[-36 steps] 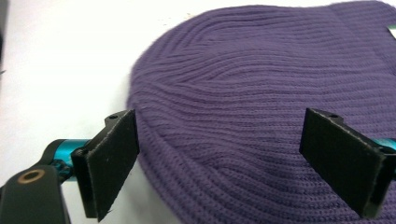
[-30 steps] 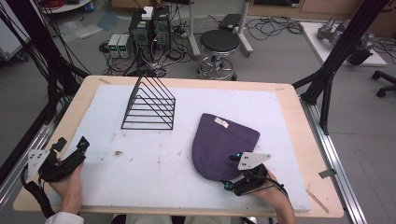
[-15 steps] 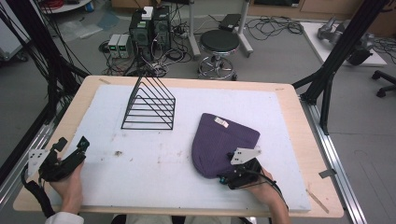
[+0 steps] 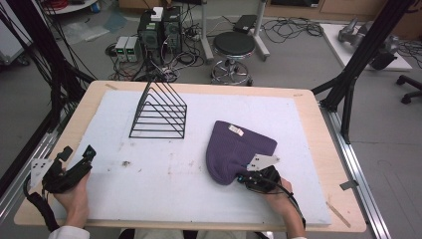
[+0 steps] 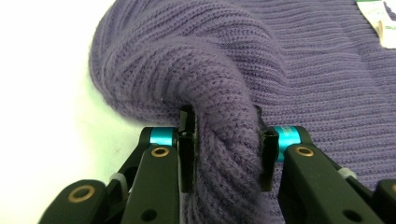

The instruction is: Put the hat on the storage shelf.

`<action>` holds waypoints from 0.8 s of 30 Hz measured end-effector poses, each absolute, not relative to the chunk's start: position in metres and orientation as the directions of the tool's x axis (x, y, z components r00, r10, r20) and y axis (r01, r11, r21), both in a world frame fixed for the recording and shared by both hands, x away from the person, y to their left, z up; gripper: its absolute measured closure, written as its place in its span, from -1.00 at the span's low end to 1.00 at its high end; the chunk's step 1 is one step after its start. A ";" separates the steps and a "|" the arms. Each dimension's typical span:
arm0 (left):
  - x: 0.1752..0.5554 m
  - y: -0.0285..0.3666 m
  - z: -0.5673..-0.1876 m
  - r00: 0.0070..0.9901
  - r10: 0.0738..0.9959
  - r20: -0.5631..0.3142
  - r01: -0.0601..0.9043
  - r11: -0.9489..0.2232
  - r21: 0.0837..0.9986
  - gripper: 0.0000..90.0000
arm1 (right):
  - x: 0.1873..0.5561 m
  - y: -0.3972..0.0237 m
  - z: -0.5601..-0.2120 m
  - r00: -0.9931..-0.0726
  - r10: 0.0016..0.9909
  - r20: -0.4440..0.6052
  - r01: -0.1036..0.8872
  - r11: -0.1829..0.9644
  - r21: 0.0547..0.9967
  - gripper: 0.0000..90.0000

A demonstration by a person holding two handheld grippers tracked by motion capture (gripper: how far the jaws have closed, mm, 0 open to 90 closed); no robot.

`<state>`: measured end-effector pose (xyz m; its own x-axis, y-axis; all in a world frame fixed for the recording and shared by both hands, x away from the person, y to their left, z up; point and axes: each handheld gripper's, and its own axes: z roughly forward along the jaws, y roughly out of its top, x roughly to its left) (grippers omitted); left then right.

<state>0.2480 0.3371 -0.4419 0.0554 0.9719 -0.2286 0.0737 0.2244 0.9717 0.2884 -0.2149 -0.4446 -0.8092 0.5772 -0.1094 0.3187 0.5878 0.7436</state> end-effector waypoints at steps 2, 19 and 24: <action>0.248 0.337 -0.442 0.057 0.972 -0.230 0.076 0.225 0.971 -0.50 | 0.289 -0.216 -0.444 -0.805 0.585 -0.102 0.323 0.576 0.751 0.58; 0.252 0.336 -0.444 0.069 0.969 -0.237 0.093 0.230 0.969 -0.50 | 0.283 -0.223 -0.419 -0.718 0.688 -0.110 0.232 0.384 0.894 0.55; 0.253 0.336 -0.444 0.070 0.969 -0.238 0.097 0.231 0.968 -0.50 | 0.288 -0.222 -0.409 -0.679 0.729 -0.085 0.208 0.302 0.930 0.54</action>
